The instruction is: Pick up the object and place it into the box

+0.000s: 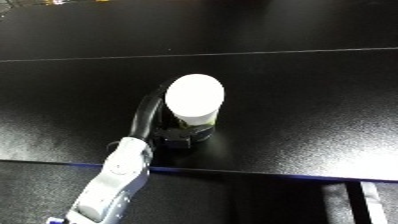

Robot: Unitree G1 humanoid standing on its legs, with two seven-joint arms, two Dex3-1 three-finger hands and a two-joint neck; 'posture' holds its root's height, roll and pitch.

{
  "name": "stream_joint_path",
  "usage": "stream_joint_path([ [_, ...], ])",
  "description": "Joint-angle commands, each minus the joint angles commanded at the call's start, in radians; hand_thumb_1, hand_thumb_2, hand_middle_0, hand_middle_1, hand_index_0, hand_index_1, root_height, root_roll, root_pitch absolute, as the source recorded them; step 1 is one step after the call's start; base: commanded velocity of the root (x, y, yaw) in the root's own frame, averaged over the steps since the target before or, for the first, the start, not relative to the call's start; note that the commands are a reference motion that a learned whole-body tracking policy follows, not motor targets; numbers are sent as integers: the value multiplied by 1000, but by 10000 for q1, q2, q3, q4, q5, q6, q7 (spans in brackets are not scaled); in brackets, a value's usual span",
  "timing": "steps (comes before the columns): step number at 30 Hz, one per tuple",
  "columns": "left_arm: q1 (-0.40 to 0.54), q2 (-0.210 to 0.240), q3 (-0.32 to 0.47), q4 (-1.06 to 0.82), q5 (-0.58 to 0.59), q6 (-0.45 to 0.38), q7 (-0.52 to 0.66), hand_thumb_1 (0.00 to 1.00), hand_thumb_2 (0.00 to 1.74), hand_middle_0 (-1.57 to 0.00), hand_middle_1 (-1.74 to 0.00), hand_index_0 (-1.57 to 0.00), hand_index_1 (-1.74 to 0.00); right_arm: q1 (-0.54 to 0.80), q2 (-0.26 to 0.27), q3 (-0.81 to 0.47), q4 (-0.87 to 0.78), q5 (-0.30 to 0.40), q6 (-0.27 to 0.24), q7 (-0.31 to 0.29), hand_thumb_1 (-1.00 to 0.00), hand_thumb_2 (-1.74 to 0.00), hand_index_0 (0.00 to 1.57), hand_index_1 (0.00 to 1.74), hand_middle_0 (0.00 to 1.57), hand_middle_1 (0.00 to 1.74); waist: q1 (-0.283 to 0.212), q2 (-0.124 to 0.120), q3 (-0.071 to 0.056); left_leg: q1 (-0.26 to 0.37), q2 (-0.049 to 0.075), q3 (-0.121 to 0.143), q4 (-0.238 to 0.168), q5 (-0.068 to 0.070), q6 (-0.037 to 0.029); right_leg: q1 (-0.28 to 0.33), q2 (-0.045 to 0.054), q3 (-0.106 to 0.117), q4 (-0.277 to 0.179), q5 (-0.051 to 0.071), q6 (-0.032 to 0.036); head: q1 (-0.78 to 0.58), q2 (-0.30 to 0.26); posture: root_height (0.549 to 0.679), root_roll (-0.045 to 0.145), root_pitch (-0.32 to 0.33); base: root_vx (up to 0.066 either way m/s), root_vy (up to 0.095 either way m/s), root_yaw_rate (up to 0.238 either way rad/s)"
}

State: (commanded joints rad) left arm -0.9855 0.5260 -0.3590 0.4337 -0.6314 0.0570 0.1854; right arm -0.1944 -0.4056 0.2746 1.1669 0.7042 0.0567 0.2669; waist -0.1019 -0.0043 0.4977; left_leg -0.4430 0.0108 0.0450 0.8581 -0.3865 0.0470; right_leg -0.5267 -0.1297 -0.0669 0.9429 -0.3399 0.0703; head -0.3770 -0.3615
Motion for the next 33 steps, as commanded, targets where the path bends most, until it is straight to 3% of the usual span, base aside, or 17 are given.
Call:
stream_joint_path([
  [6, -51, 31, 32, -211, -399, 111, -50, 950, 1653, -1492, -1653, -1492, -1653, 8, 104, 72, -8, -124, -52, -91, 0, 0, 0, 0, 0, 0, 45, 51, -29, 84, -37, -43, -65, 9, -17, 97, 0, -48, -11, -56, -39, 68, -164, 612, 23, -52, -5, -11, 23],
  [12, 444, -355, 614, -567, -3138, 46, -218, 950, 1653, -1492, -1653, -1492, -1653, 36, 153, 64, 46, -207, -84, -211, 0, 0, 0, 0, 0, 0, 136, 117, -36, 191, -95, -142, -199, 76, -44, 211, -16, -85, -13, -123, -105, 161, -258, 614, 27, -55, -22, -5, 60],
  [15, 761, -592, 985, -812, -3937, -238, -274, 950, 1653, -1492, -1653, -1492, -1653, 52, 210, 44, 61, -222, -96, -315, 0, 0, 0, 0, 0, 0, 212, 145, -35, 252, -128, -191, -315, 145, -60, 250, -39, -116, -14, -144, -136, 253, -297, 615, 28, -56, -36, -2, 87],
  [21, 1232, -611, 1512, -1709, -3618, -825, -525, 950, 1653, -1492, -1653, -1492, -1653, 122, 261, -12, 49, 21, -196, -442, 0, 0, 0, 0, 0, 0, 432, 204, -17, 305, -190, -309, -541, 293, -121, 341, -107, -229, -59, -173, -191, 430, -337, 617, 31, -56, -53, -15, 102],
  [29, 2182, 118, 2446, -3092, -3048, -1192, -378, 950, 1653, -1492, -1653, -1492, -1653, 428, 274, -295, 56, 302, -403, -467, 0, 0, 0, 0, 0, 0, 849, 288, -71, 421, -354, -533, -733, 404, -197, 590, -218, -461, -123, -264, -261, 591, -424, 619, 38, -59, -50, -20, 114],
  [33, 2908, 393, 3239, -3459, -2975, -1619, 10, 950, 1653, -1492, -1653, -1492, -1653, 625, 317, -466, 97, 448, -539, -443, 0, 0, 0, 0, 0, 0, 1082, 338, -125, 510, -439, -650, -815, 447, -229, 759, -307, -589, -125, -357, -313, 572, -762, 619, 45, -63, -27, -10, 124],
])
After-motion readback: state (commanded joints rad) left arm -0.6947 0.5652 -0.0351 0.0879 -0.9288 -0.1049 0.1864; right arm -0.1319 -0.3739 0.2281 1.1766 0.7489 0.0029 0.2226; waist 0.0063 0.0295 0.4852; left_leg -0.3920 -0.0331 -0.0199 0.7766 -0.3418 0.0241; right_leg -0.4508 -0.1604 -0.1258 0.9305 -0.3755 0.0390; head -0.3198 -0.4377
